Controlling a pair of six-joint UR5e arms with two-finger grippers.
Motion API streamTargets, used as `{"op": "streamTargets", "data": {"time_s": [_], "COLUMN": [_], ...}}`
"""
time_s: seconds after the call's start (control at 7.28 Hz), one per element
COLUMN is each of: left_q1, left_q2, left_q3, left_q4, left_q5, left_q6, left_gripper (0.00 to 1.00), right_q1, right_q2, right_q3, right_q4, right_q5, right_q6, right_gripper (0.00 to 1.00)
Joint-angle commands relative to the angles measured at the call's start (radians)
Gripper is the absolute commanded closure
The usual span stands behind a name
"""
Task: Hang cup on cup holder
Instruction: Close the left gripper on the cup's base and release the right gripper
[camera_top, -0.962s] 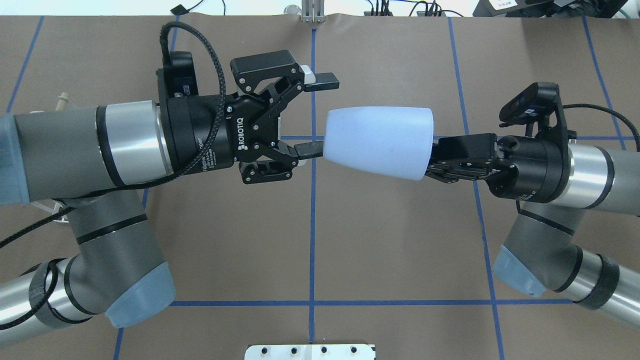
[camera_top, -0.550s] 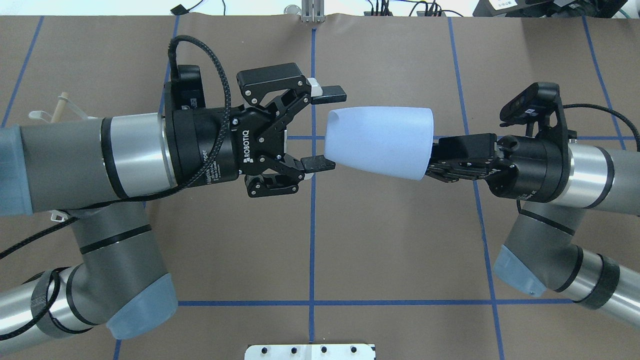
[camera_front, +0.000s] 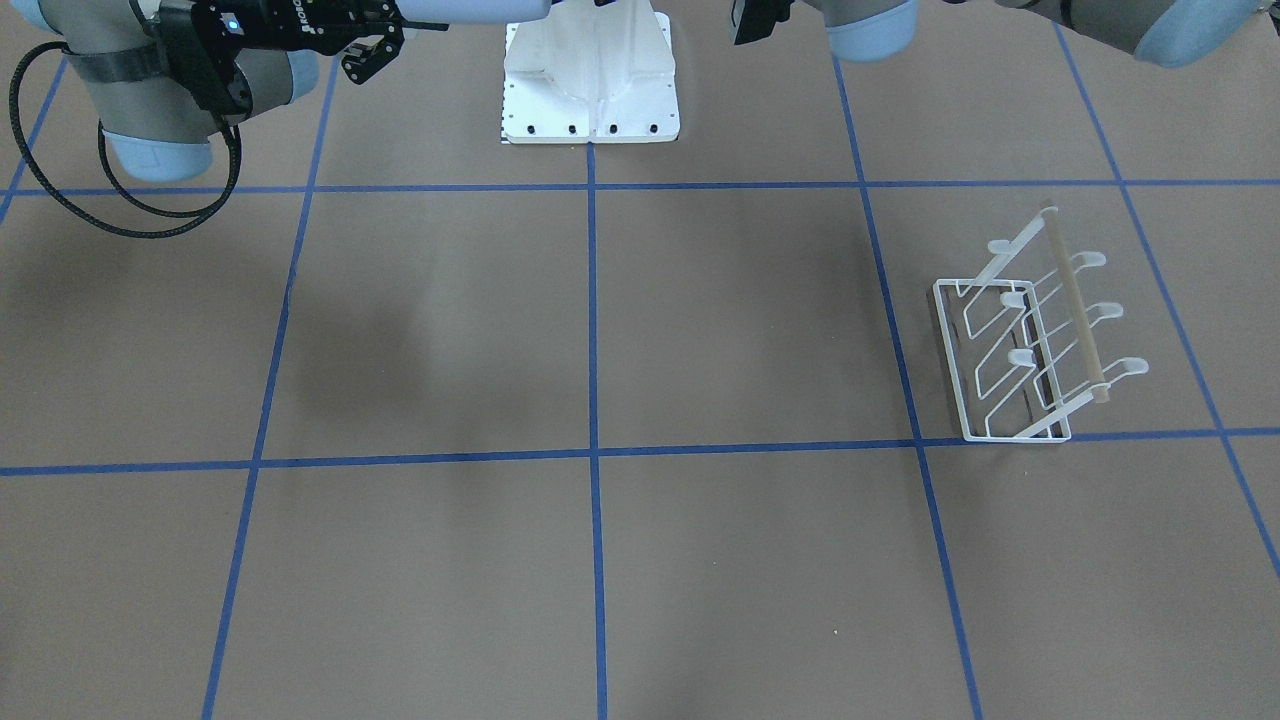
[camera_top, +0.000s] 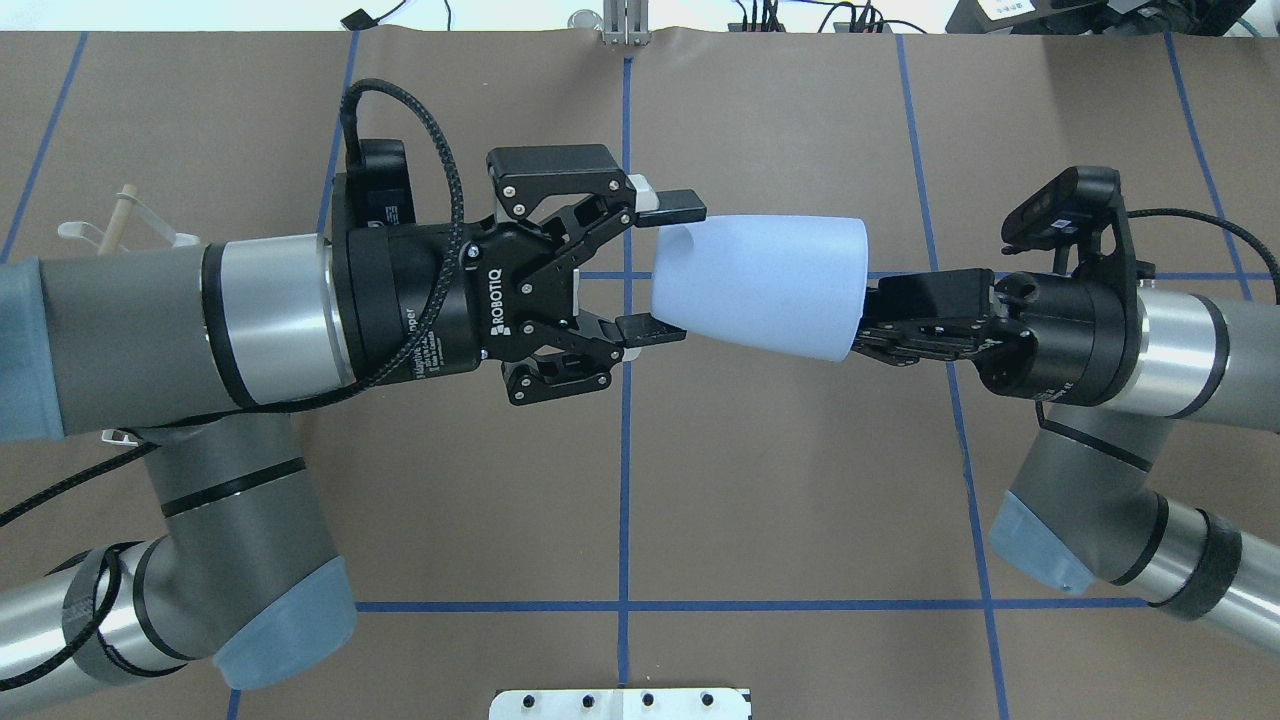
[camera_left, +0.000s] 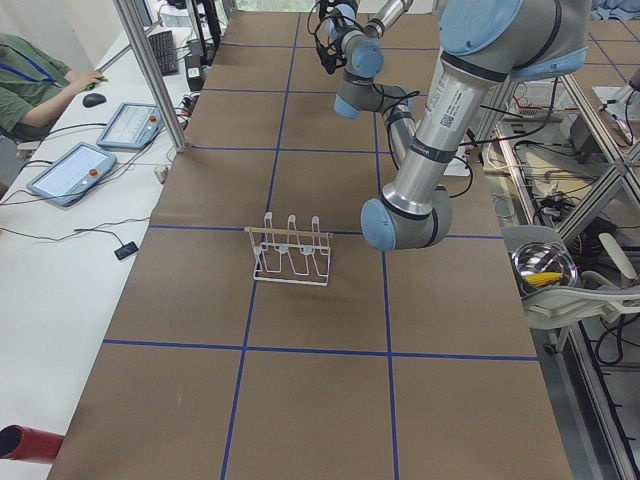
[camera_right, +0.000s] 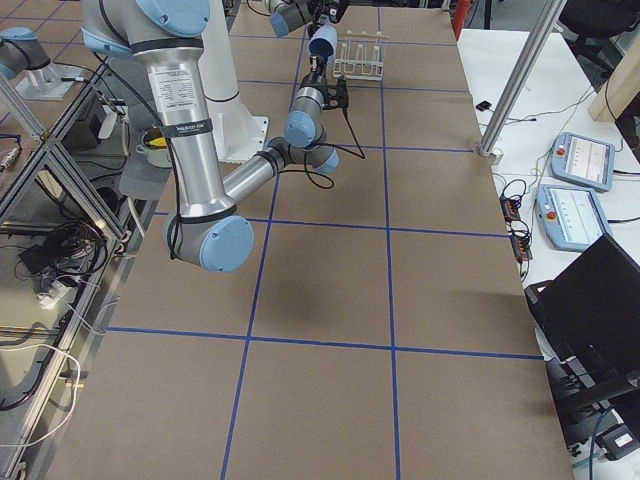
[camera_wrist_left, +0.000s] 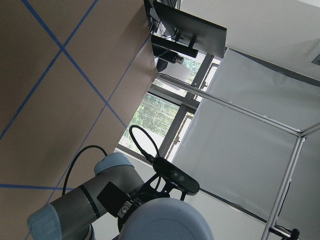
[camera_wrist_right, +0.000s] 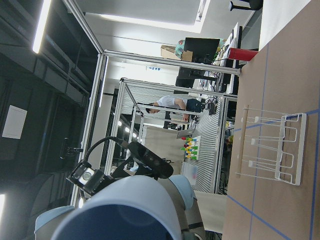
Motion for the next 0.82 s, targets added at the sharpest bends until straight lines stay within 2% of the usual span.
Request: {"op": "streamTargets", "data": {"time_s": [0.0, 0.41, 0.69], "left_q1": [0.017, 0.014, -0.03], "left_q2": [0.0, 0.011, 0.014], "left_q3": [-0.004, -0.037, -0.037], "left_q4": [-0.001, -0.001, 0.006], "left_q5": [0.0, -0.004, -0.007], "left_q6": [0.0, 0.016, 0.06], "left_gripper": [1.0, 1.0, 1.0], "right_q1": [0.0, 0.007, 0.091], "right_q2": [0.003, -0.017, -0.091], "right_q3": [0.003, 0.006, 0.0], "right_q4": [0.002, 0.005, -0.001], "right_q5": [0.004, 0.013, 0.033], "right_q6": [0.013, 0.008, 0.002], "right_gripper": [0.01, 0.0, 0.0]}}
